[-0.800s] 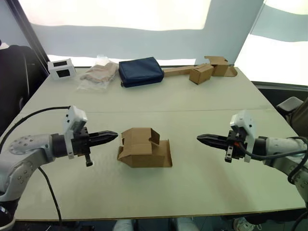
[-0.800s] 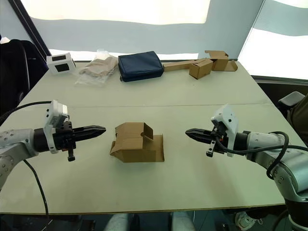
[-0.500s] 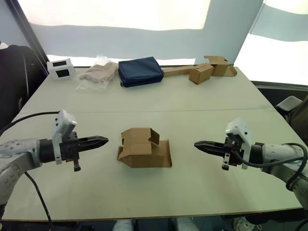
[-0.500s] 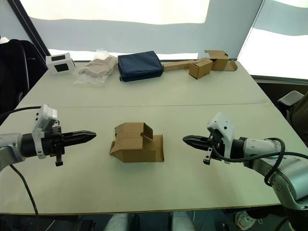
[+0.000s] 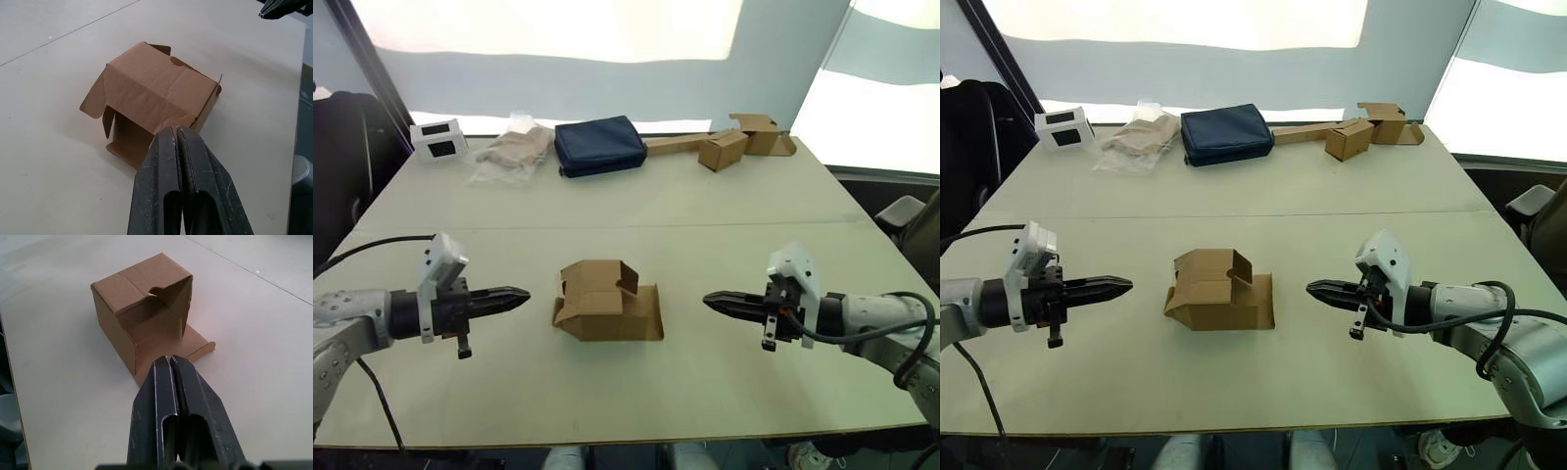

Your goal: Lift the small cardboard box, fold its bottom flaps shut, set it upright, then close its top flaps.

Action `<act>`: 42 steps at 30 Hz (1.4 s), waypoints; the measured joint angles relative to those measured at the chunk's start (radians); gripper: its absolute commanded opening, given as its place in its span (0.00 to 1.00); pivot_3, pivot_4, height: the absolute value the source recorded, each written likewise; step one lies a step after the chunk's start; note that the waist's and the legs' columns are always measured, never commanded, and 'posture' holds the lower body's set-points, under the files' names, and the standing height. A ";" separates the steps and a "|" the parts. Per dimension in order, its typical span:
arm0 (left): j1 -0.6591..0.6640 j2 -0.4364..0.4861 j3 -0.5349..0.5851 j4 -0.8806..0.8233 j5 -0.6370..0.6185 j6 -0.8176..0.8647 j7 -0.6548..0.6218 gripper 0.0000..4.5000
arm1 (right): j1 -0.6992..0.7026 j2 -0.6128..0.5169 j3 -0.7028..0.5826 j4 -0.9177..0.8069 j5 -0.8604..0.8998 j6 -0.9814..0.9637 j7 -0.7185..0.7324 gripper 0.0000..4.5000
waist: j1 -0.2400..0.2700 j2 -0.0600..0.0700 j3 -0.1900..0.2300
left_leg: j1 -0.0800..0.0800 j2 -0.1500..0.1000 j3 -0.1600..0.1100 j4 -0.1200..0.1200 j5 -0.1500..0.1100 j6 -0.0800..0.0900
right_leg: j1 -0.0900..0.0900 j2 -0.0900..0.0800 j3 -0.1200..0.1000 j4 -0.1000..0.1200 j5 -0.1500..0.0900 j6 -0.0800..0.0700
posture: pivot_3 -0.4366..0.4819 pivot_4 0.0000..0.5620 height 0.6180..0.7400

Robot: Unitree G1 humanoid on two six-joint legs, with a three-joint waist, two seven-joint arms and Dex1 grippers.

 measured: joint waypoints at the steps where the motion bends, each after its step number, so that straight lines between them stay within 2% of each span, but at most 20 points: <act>1: -0.004 0.000 -0.010 0.007 0.007 0.000 -0.002 0.02 | 0.000 0.000 0.000 -0.005 0.001 0.000 -0.004 0.00 | -0.001 0.000 0.000 | 0.000 0.000 0.000 0.000 0.000 0.000 | 0.000 0.000 0.000 0.000 0.000 0.000 | 0.48 0.27 1.00; 14: -0.222 -0.003 -0.170 0.210 0.075 -0.010 -0.084 0.02 | 0.017 0.011 -0.002 -0.080 0.020 0.012 -0.082 0.00 | -0.002 0.000 0.000 | 0.000 -0.001 0.000 0.000 0.000 0.000 | 0.000 0.001 0.000 0.000 0.000 0.000 | 0.48 0.27 1.00; 17: -0.275 -0.004 -0.203 0.247 0.073 0.028 -0.102 0.15 | 0.016 0.011 -0.003 -0.093 0.026 0.018 -0.093 0.00 | -0.001 0.000 0.000 | 0.000 -0.001 0.000 0.000 0.000 0.000 | 0.000 0.001 0.000 0.000 0.000 0.000 | 0.48 0.27 1.00; 21: -0.355 -0.079 -0.203 0.371 -0.026 0.244 -0.083 0.51 | 0.005 0.011 0.003 -0.092 0.027 0.019 -0.097 0.00 | -0.001 0.000 0.000 | -0.001 -0.001 -0.001 0.001 0.000 0.000 | 0.000 0.001 0.000 0.001 0.001 0.002 | 0.48 0.27 1.00; 23: -0.377 -0.111 -0.203 0.428 -0.066 0.356 -0.060 0.65 | -0.010 0.011 0.017 -0.087 0.017 0.014 -0.098 0.00 | -0.002 -0.001 0.000 | -0.001 -0.001 -0.001 0.001 0.000 0.000 | 0.000 0.002 0.000 0.001 0.001 0.003 | 0.48 0.27 1.00; 24: -0.382 -0.118 -0.202 0.441 -0.074 0.380 -0.053 0.69 | -0.011 0.011 0.018 -0.086 0.016 0.013 -0.098 0.00 | -0.002 -0.001 0.000 | 0.000 -0.001 -0.001 0.001 0.000 0.000 | 0.000 0.002 0.000 0.001 0.001 0.003 | 0.48 0.27 1.00; 27: -0.441 -0.199 -0.172 0.570 -0.123 0.564 0.029 0.97 | -0.022 0.012 0.031 -0.075 0.006 0.006 -0.098 0.00 | -0.001 -0.001 0.000 | -0.001 -0.001 -0.002 0.001 0.000 0.000 | 0.000 0.002 0.000 0.002 0.002 0.004 | 0.48 0.27 1.00; 31: -0.502 -0.282 -0.099 0.693 -0.142 0.701 0.130 0.99 | -0.015 0.012 0.031 -0.075 -0.004 -0.001 -0.102 0.00 | -0.001 -0.001 0.000 | -0.001 -0.001 -0.002 0.001 0.000 0.000 | 0.000 0.002 -0.001 0.002 0.002 0.004 | 0.48 0.27 1.00; 36: -0.517 -0.354 -0.074 0.713 -0.143 0.740 0.183 0.99 | 0.011 0.012 0.028 -0.078 -0.005 -0.001 -0.118 0.00 | 0.000 -0.001 0.000 | 0.000 -0.001 -0.003 0.001 0.000 0.000 | 0.000 0.002 0.000 0.003 0.002 0.004 | 0.48 0.27 1.00; 42: -0.551 -0.397 -0.081 0.737 -0.131 0.751 0.205 0.99 | 0.011 0.012 0.028 -0.080 -0.004 -0.001 -0.126 0.00 | 0.000 -0.001 0.000 | 0.000 -0.001 -0.003 0.001 0.000 0.000 | 0.000 0.002 0.000 0.003 0.002 0.003 | 0.48 0.27 1.00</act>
